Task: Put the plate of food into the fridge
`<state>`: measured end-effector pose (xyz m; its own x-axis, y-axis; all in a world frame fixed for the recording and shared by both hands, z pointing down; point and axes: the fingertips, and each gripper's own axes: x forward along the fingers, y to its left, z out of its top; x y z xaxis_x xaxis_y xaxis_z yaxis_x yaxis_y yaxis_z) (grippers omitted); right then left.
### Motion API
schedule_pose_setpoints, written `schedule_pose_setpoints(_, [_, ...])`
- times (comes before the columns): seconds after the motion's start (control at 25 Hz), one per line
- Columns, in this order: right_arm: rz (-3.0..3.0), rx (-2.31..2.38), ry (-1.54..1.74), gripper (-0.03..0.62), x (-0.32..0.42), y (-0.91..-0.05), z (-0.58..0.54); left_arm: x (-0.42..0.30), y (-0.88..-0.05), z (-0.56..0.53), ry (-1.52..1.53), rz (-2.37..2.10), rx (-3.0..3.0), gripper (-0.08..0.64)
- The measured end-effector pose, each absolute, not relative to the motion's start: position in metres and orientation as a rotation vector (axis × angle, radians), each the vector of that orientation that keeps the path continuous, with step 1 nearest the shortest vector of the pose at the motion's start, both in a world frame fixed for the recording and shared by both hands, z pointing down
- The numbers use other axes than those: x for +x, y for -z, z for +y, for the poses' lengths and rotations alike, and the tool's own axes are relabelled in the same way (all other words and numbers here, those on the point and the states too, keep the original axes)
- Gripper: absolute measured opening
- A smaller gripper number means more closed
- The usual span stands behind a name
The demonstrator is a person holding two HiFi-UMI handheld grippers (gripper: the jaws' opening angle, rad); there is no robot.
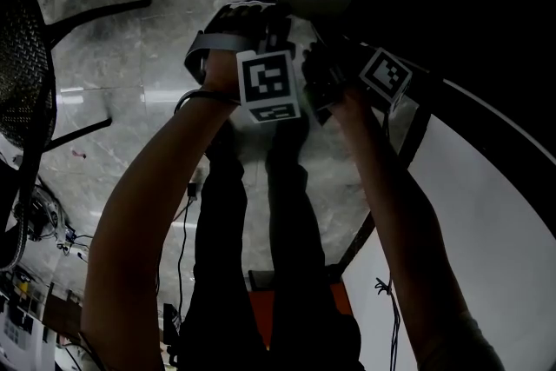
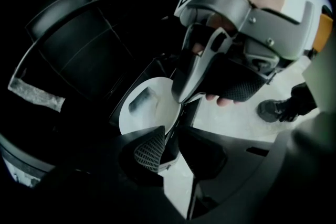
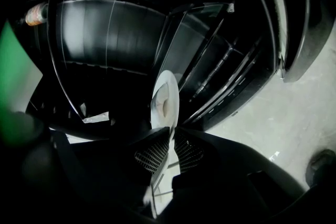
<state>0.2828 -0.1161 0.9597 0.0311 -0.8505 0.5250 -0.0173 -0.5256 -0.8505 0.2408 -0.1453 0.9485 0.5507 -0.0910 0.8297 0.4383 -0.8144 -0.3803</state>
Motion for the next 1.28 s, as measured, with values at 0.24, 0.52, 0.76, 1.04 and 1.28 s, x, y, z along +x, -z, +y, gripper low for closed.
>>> schedule_pose_setpoints(0.24, [0.902,-1.621,1.585,0.035,0.284,-0.964,-0.118,0.244,-0.951,-0.150,1.244,-0.248,-2.226,0.071])
schedule_pose_setpoints(0.52, [0.938,-1.624,1.579,0.035,0.286,-0.960,-0.121,0.249,-0.951,-0.154,1.255,-0.220,-2.231,0.057])
schedule_pose_setpoints(0.76, [0.925,-1.650,1.578,0.037,0.293,-0.954,-0.119,0.259,-0.950,-0.154,1.253,-0.195,-2.259,0.057])
schedule_pose_setpoints(1.04, [0.998,-1.701,1.600,0.035,0.290,-0.952,-0.108,0.270,-0.948,-0.155,1.260,-0.161,-2.295,0.055])
schedule_pose_setpoints(1.28, [1.018,-1.753,1.592,0.035,0.297,-0.953,-0.121,0.267,-0.948,-0.155,1.240,-0.146,-2.286,0.055])
